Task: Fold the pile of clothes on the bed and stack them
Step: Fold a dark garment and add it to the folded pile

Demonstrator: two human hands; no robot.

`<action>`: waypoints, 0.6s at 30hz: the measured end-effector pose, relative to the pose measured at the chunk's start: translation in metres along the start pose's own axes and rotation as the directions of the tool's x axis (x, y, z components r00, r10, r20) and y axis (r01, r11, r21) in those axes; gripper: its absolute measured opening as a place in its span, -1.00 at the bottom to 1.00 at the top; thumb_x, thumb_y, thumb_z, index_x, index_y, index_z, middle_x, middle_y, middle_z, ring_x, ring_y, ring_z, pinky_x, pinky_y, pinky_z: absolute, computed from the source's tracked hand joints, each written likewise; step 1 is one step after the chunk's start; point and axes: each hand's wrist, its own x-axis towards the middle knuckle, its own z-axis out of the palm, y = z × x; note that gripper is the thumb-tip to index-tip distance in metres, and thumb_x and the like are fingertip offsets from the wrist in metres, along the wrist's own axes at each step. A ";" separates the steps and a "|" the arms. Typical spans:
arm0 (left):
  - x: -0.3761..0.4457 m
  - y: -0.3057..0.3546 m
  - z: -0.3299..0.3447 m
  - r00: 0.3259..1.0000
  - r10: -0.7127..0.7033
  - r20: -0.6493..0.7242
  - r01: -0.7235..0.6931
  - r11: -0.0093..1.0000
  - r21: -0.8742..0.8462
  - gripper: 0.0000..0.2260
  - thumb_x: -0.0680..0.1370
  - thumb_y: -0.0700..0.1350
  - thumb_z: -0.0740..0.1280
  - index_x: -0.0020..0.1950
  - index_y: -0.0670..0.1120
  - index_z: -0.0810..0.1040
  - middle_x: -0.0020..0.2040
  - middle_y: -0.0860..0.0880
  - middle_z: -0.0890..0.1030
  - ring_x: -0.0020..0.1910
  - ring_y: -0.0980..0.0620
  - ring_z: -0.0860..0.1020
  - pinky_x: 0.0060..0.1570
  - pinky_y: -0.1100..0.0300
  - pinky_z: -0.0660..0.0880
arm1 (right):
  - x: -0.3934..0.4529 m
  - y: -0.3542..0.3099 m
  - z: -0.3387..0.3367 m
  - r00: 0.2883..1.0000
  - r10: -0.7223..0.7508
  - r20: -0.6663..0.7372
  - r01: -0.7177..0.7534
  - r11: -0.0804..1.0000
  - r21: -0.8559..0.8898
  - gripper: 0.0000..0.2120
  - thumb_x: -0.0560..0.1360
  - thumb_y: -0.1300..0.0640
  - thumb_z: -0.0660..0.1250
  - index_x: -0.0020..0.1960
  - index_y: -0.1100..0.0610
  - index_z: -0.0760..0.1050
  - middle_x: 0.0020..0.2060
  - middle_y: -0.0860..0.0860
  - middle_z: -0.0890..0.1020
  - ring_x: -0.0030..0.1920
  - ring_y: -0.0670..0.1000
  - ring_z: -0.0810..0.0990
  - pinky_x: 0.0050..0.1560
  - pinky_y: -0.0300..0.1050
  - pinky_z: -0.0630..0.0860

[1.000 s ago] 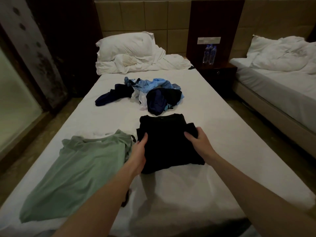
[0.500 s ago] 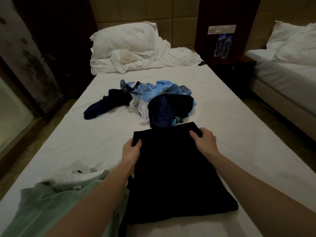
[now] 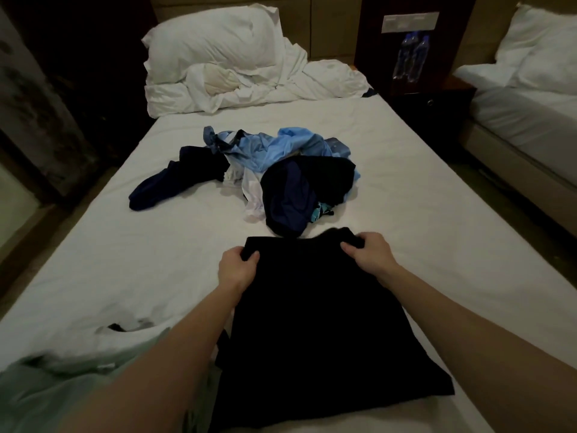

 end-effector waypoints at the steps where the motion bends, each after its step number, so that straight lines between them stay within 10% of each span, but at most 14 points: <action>1: -0.009 0.005 -0.007 1.000 0.015 0.002 -0.015 0.997 -0.077 -0.85 0.60 -0.10 0.34 0.10 -0.14 0.59 0.01 -0.17 0.66 -0.01 -0.16 0.63 0.09 -0.05 0.57 | -0.011 -0.004 -0.006 0.999 -0.042 -0.030 0.044 0.998 0.044 -0.73 0.56 0.03 0.38 0.14 0.20 0.57 0.03 0.13 0.65 0.04 0.14 0.62 0.03 -0.03 0.51; 18: -0.255 0.063 -0.140 0.968 0.220 -0.123 -0.243 0.690 -0.682 -0.87 0.56 -0.10 0.42 0.03 -0.14 0.64 -0.07 -0.14 0.67 -0.09 -0.14 0.62 -0.07 0.03 0.54 | -0.294 -0.069 -0.114 0.839 -0.490 -0.237 0.543 0.776 0.320 -0.82 0.58 0.14 0.36 0.02 0.28 0.56 -0.23 0.15 0.56 -0.22 0.08 0.52 -0.17 0.00 0.39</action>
